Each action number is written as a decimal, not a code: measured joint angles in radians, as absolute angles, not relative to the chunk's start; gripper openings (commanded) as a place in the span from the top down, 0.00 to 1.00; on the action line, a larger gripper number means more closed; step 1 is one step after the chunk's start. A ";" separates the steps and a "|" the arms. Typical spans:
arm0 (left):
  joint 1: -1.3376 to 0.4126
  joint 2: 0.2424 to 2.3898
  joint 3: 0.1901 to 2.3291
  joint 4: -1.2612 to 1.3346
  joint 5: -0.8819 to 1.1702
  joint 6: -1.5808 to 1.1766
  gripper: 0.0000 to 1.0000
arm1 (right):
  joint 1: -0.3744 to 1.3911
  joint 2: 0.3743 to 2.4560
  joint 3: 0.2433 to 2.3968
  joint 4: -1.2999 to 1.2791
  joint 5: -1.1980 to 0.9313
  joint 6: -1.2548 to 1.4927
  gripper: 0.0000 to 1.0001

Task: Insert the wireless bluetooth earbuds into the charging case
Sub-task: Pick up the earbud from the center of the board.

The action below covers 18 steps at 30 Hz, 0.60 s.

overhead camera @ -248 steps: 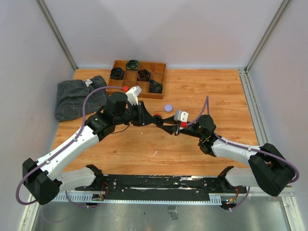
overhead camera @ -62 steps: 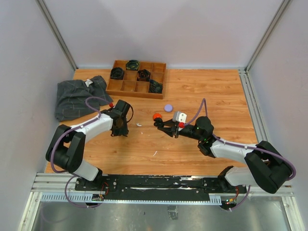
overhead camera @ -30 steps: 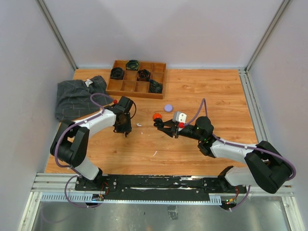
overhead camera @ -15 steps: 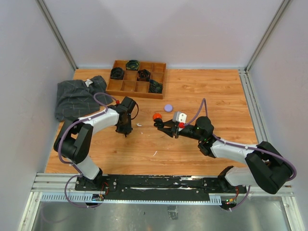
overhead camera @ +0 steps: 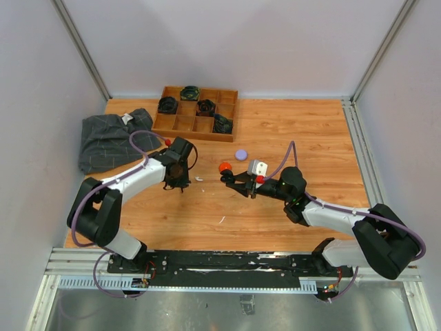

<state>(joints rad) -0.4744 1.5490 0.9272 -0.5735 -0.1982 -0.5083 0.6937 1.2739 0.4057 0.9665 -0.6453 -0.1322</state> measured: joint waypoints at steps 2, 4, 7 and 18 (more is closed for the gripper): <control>-0.479 1.503 0.925 -0.561 -0.197 -0.509 0.84 | 0.694 1.274 0.406 0.966 -0.645 -0.132 0.99; -0.490 1.457 0.925 -0.541 -0.197 -0.509 0.84 | 0.694 1.273 0.406 0.966 -0.644 -0.133 0.99; -0.514 1.392 0.919 -0.501 -0.194 -0.509 0.84 | 0.694 1.272 0.406 0.963 -0.640 -0.134 0.99; -0.577 1.049 0.741 -0.199 -0.109 -0.459 0.88 | 0.694 1.259 0.408 0.960 -0.582 -0.128 0.99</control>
<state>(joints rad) -0.5766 1.0489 0.7410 -0.1993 -0.1089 -0.4591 0.6937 1.2587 0.4076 0.9604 -0.5823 -0.1284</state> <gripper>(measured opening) 0.241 0.260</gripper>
